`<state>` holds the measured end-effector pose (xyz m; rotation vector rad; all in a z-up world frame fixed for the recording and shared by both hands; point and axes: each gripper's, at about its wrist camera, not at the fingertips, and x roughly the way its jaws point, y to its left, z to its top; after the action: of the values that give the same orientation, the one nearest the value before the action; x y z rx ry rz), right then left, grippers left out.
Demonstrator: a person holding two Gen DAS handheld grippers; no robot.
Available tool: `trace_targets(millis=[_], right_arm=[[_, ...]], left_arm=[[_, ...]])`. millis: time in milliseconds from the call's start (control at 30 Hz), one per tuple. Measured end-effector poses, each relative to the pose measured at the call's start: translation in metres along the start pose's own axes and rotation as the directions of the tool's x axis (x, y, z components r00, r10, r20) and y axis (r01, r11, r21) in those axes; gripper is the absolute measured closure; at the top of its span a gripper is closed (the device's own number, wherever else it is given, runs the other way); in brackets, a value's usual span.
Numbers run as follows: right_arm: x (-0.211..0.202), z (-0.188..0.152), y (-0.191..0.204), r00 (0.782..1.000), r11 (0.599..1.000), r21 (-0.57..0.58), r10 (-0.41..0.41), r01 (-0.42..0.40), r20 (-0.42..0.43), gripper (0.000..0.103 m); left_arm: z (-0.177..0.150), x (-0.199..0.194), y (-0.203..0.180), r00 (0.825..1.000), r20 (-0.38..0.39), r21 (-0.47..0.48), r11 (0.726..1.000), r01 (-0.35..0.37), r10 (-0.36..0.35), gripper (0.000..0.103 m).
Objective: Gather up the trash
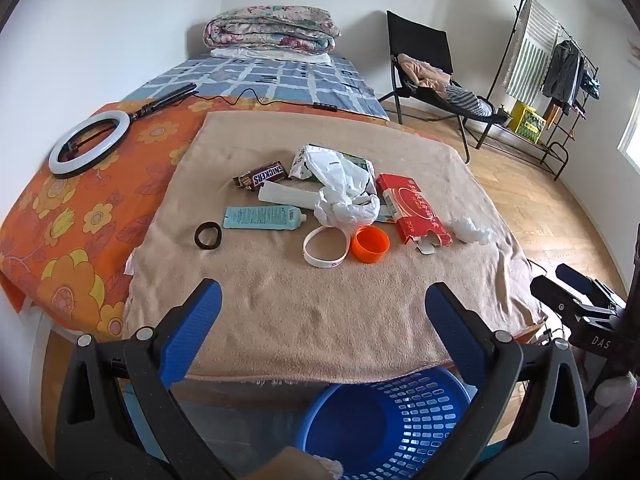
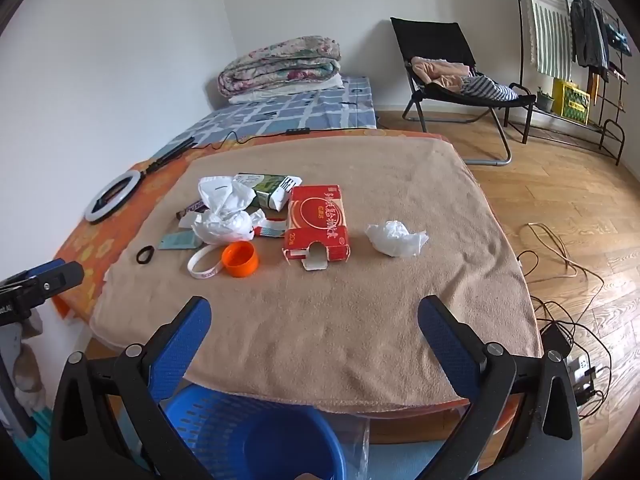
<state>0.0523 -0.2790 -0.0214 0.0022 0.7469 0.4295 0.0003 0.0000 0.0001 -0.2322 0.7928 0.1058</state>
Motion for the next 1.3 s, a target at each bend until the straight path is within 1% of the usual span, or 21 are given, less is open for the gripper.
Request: trace_targets(millis=[133, 167, 200, 233, 400, 533, 567, 733, 1300], right_arm=[[0.001, 0.001, 0.003, 1.0, 1.0, 0.002, 0.013, -0.013, 0.004, 0.001], [0.003, 0.001, 0.0, 1.0, 1.0, 0.005, 0.012, -0.012, -0.009, 0.001], [0.003, 0.001, 0.001, 1.0, 1.0, 0.005, 0.013, -0.013, -0.009, 0.001], [0.004, 0.001, 0.007, 1.0, 1.0, -0.01, -0.008, 0.008, -0.012, 0.001], [0.011, 0.002, 0.005, 1.0, 1.0, -0.015, -0.008, 0.008, -0.016, 0.001], [0.008, -0.001, 0.01, 1.0, 1.0, -0.024, -0.011, 0.011, -0.008, 0.001], [0.008, -0.001, 0.01, 1.0, 1.0, -0.025, -0.011, 0.01, -0.008, 0.001], [0.007, -0.001, 0.01, 1.0, 1.0, -0.025, -0.014, 0.014, -0.008, 0.001], [0.009, -0.002, 0.01, 1.0, 1.0, -0.025, -0.016, 0.016, -0.011, 0.001]], left_arm=[[0.001, 0.001, -0.001, 1.0, 0.002, 0.005, 1.0, 0.0, 0.0, 0.0], [0.001, 0.001, -0.002, 1.0, 0.0, 0.005, 1.0, 0.001, -0.001, 0.0], [0.0, 0.001, 0.005, 1.0, 0.005, -0.011, 1.0, 0.005, -0.005, 0.0], [0.0, 0.0, 0.005, 1.0, 0.004, -0.011, 1.0, 0.005, -0.005, 0.0], [-0.001, 0.003, 0.002, 1.0, 0.011, -0.001, 1.0, 0.002, -0.002, 0.0], [-0.001, 0.002, -0.003, 1.0, 0.015, 0.001, 1.0, 0.002, -0.002, 0.0], [0.001, 0.004, 0.007, 1.0, 0.006, -0.019, 1.0, 0.01, -0.01, 0.0], [0.002, 0.005, 0.009, 1.0, 0.002, -0.018, 1.0, 0.012, -0.012, 0.0], [-0.001, 0.005, 0.009, 1.0, 0.007, -0.024, 1.0, 0.011, -0.011, 0.0]])
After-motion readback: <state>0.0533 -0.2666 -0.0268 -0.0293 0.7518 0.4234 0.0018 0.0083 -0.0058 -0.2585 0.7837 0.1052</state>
